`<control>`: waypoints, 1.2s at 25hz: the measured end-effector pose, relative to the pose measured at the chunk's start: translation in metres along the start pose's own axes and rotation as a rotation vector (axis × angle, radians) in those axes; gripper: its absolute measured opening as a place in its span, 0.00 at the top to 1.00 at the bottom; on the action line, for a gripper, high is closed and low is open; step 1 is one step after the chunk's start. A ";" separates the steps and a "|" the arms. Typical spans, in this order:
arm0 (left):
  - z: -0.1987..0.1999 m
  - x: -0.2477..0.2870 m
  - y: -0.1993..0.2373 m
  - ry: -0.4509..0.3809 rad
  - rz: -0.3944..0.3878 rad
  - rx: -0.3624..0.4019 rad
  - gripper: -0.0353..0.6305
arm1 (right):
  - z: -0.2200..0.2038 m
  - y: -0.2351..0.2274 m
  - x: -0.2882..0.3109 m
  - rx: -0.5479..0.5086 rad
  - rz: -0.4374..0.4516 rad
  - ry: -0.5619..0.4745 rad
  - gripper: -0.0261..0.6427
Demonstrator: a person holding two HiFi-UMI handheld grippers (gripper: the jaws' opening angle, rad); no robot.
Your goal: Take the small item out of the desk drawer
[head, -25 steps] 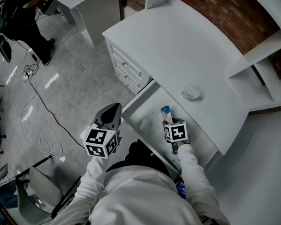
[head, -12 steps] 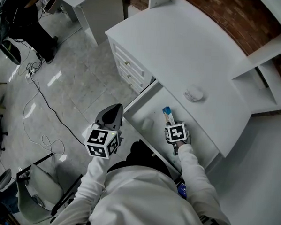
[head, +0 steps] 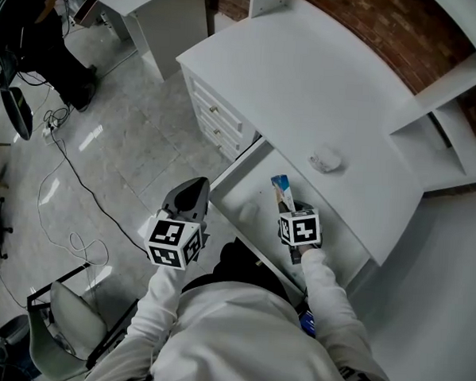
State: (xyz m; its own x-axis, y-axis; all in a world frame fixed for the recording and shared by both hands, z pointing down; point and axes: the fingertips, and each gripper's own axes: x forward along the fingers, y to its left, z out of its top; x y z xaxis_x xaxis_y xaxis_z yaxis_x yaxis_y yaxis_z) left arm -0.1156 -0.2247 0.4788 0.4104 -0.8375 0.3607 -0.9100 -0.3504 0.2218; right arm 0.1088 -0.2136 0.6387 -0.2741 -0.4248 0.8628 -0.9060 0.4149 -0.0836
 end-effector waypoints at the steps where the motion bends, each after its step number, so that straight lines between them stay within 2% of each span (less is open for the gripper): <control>1: 0.000 0.000 -0.001 -0.002 -0.003 0.001 0.92 | 0.006 0.003 -0.004 0.011 0.015 -0.029 0.83; 5: 0.003 -0.002 -0.003 -0.011 -0.009 0.006 0.92 | 0.029 0.012 -0.025 0.046 0.055 -0.136 0.83; 17: 0.004 -0.012 -0.007 -0.022 -0.012 0.020 0.92 | 0.089 0.031 -0.091 0.069 0.097 -0.406 0.83; 30: 0.007 -0.024 -0.003 -0.041 -0.004 0.030 0.92 | 0.130 0.063 -0.158 0.071 0.168 -0.643 0.83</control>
State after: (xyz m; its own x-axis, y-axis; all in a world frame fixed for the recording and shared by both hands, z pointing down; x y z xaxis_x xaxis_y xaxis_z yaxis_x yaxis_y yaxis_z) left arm -0.1232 -0.2062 0.4627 0.4114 -0.8524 0.3227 -0.9101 -0.3651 0.1959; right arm 0.0530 -0.2252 0.4323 -0.5308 -0.7634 0.3682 -0.8474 0.4724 -0.2421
